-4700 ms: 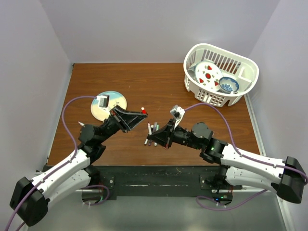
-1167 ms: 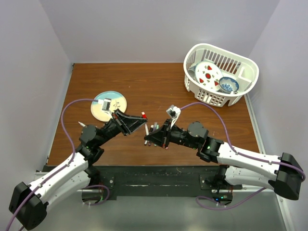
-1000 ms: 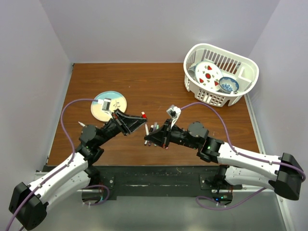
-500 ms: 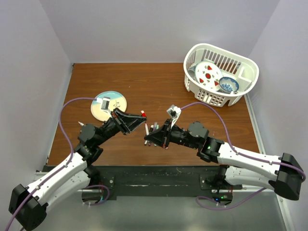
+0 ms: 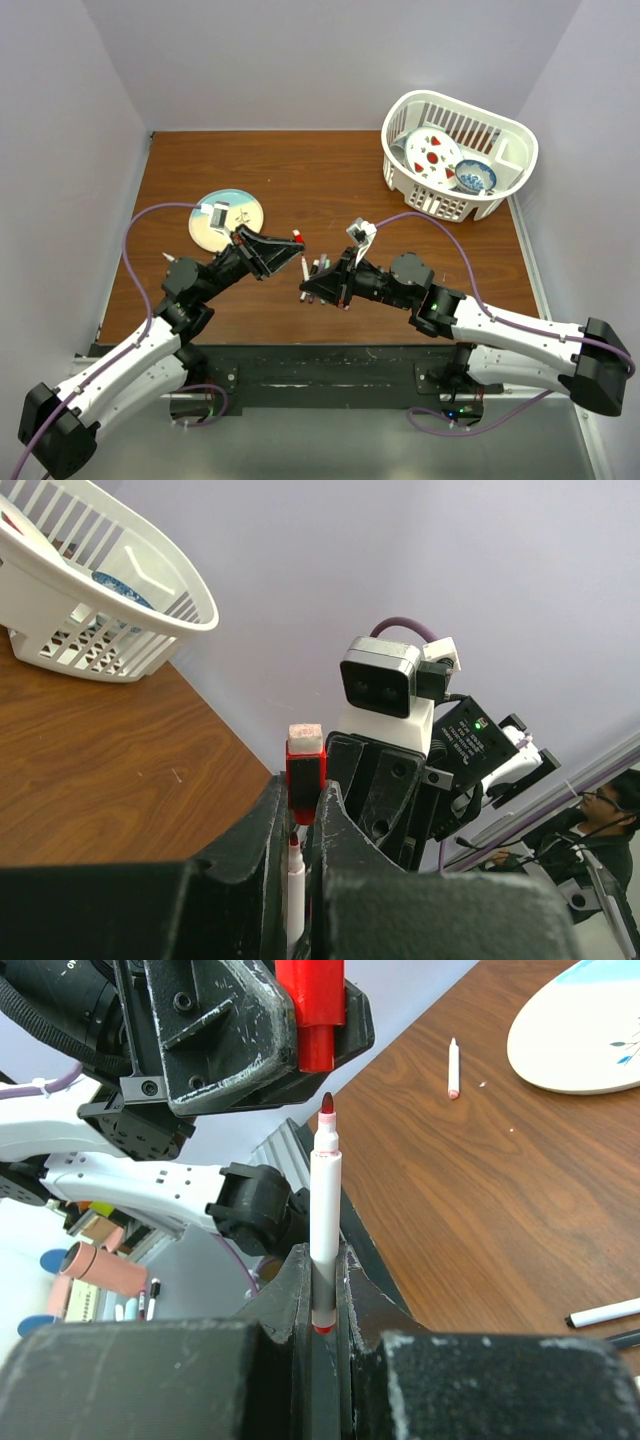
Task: Insert the pens into the pen caps
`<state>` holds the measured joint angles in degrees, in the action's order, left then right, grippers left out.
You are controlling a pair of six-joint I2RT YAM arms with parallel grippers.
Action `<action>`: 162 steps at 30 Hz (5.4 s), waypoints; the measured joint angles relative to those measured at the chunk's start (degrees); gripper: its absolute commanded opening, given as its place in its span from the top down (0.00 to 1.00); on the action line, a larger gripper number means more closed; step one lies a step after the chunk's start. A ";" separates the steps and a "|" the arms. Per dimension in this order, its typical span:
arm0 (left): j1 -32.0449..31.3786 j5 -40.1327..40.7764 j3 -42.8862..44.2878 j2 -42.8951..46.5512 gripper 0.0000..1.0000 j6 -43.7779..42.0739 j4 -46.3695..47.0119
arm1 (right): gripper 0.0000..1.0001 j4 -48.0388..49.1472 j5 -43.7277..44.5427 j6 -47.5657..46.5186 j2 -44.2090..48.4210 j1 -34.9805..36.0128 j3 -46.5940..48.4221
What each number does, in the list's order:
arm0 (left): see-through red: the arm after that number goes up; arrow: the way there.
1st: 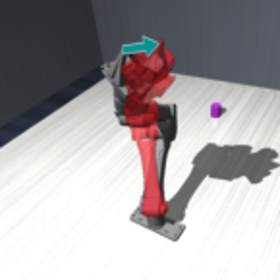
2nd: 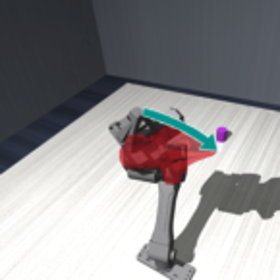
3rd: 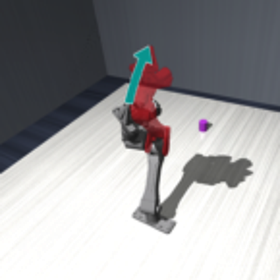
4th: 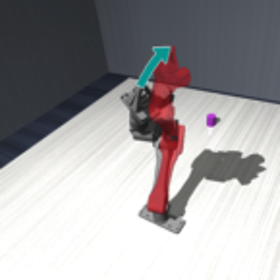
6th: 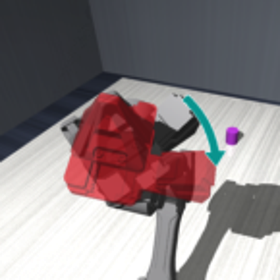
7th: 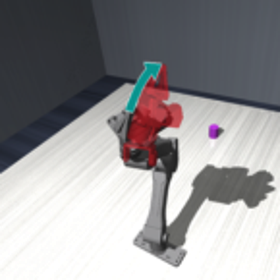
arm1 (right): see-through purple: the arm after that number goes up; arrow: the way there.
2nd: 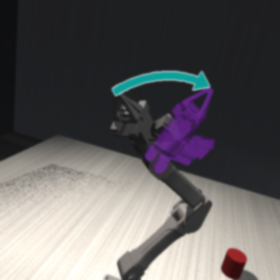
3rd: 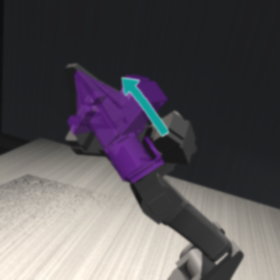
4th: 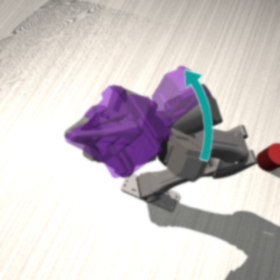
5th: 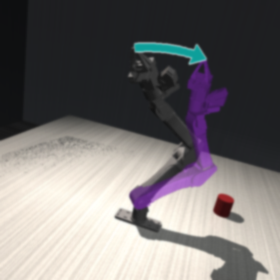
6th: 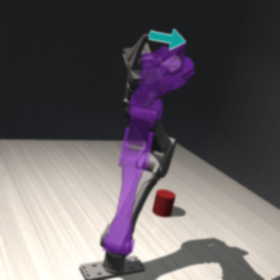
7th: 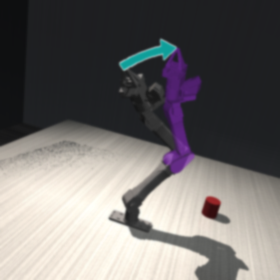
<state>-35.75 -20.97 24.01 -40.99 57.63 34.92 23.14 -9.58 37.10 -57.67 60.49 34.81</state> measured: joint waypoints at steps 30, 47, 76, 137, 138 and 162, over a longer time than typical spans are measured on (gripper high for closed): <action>0.00 -0.04 -1.40 0.46 1.00 -0.20 0.02 | 1.00 0.48 0.02 0.46 0.00 0.00 0.00; 0.00 -2.08 -2.10 1.11 1.00 -0.17 0.31 | 1.00 0.37 0.92 0.39 0.00 0.17 0.00; -0.17 -9.70 2.16 -1.22 0.28 -5.49 -2.69 | 1.00 -3.85 -0.57 -3.63 -0.50 0.37 3.87; 1.68 8.28 -16.33 -4.17 1.00 4.39 28.30 | 1.00 -33.31 -10.14 -16.35 -16.79 -4.72 26.75; 1.68 8.66 -16.52 -5.01 1.00 4.46 29.27 | 1.00 -35.89 -10.58 -16.57 -18.14 -5.05 28.65; 8.11 -5.70 7.91 -11.82 1.00 -7.23 -5.95 | 0.43 -10.86 -9.90 -12.52 -7.50 -10.62 9.05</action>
<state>-27.64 -26.68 31.92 -52.82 50.39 28.97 12.27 -19.49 24.58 -65.17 49.87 43.86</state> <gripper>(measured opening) 0.201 0.409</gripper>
